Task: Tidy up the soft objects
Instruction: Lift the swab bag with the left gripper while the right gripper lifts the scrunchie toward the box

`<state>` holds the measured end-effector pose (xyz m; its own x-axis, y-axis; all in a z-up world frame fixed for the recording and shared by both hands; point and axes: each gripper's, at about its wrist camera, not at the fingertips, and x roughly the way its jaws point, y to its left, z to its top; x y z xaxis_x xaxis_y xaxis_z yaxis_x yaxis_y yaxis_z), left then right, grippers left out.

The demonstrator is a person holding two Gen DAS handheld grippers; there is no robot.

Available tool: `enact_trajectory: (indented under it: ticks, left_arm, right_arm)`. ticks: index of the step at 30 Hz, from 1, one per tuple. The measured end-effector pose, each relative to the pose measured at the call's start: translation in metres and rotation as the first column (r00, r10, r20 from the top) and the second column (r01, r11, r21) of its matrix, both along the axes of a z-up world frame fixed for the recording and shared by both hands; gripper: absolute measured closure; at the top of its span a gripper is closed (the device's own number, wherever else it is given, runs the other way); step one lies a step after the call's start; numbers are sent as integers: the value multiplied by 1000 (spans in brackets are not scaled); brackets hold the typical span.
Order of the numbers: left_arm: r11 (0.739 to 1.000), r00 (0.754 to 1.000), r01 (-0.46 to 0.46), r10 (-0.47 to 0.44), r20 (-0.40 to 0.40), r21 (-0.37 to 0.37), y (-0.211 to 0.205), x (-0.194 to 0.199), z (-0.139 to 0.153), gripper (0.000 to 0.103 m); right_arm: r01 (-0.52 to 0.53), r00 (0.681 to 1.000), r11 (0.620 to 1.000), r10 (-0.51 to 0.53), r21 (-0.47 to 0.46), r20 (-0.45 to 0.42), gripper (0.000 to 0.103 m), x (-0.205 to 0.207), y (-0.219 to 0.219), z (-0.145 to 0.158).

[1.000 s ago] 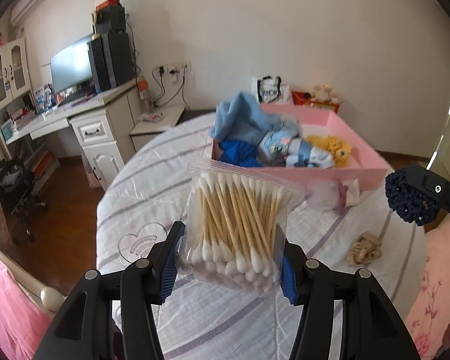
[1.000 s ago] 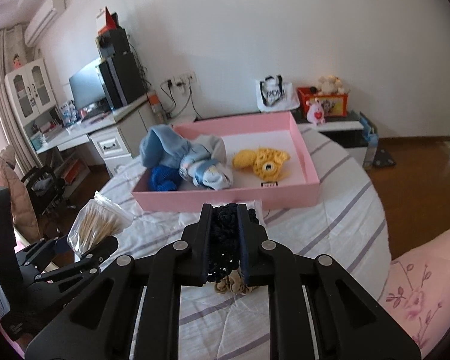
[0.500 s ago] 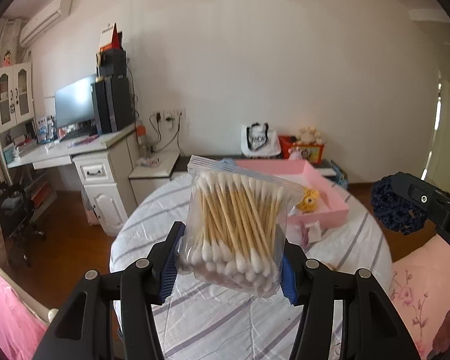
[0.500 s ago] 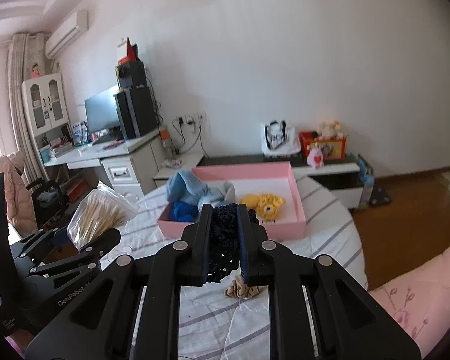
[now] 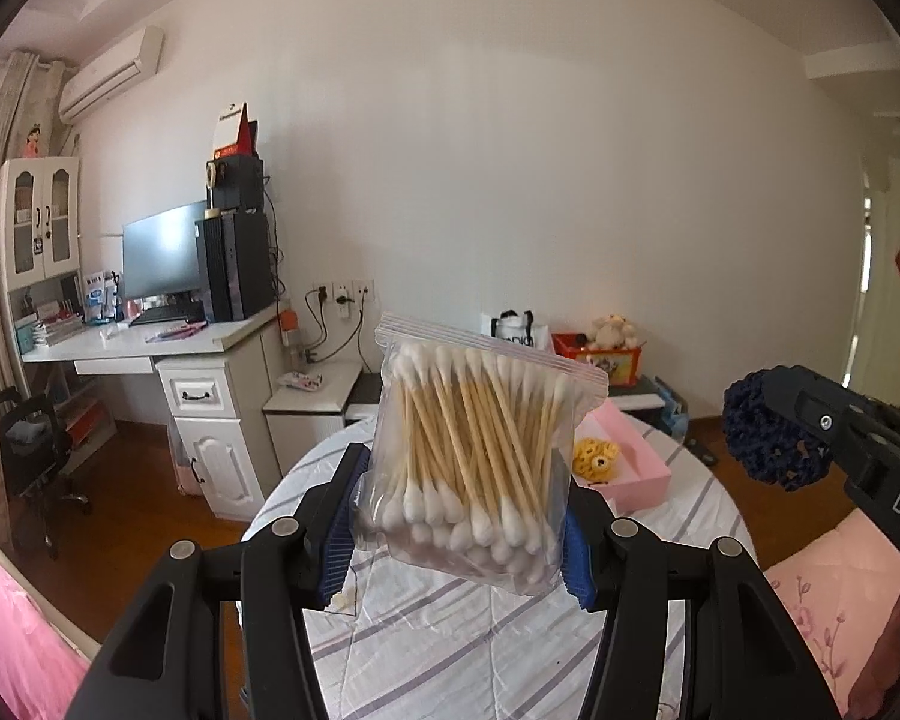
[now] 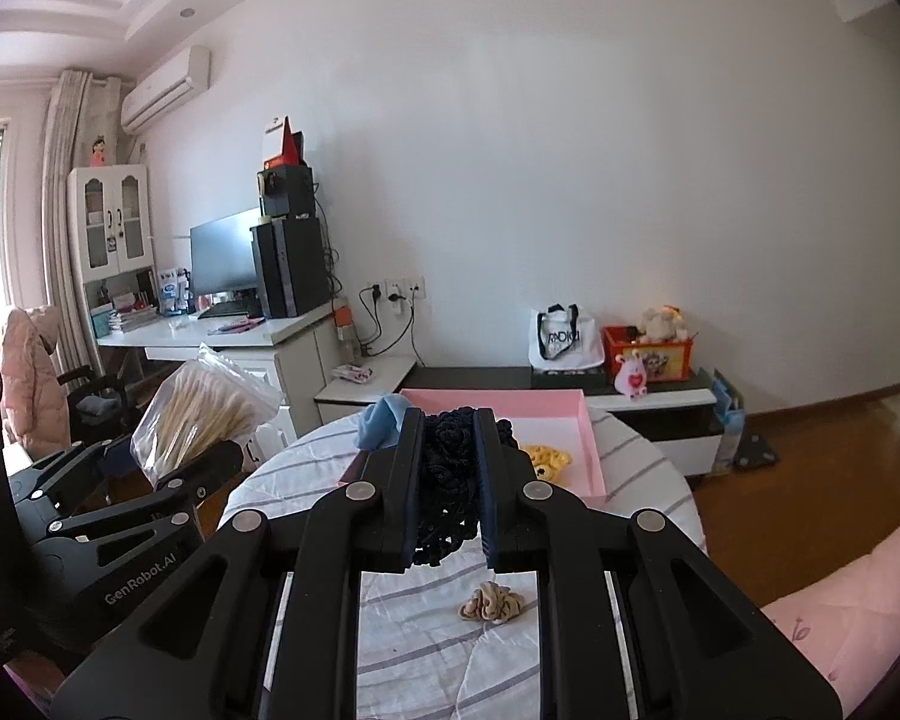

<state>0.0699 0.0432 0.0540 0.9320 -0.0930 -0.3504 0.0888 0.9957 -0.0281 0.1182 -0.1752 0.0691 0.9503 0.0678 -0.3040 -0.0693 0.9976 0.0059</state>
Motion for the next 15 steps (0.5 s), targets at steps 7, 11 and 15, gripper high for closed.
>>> enact_trajectory:
  ticks: [7, 11, 15]
  left_arm:
    - [1000, 1000, -2, 2, 6, 1, 4, -17, -9, 51]
    - [1000, 1000, -4, 4, 1, 1, 2, -17, -10, 51]
    - [1000, 1000, -6, 6, -4, 2, 0, -17, -12, 51]
  right_arm:
    - [0, 1000, 1000, 0, -4, 7, 89, -2, 3, 1]
    - [3, 1000, 1000, -3, -1, 4, 89, -3, 1, 1]
    - [2, 1000, 1000, -2, -1, 4, 89, -3, 1, 1]
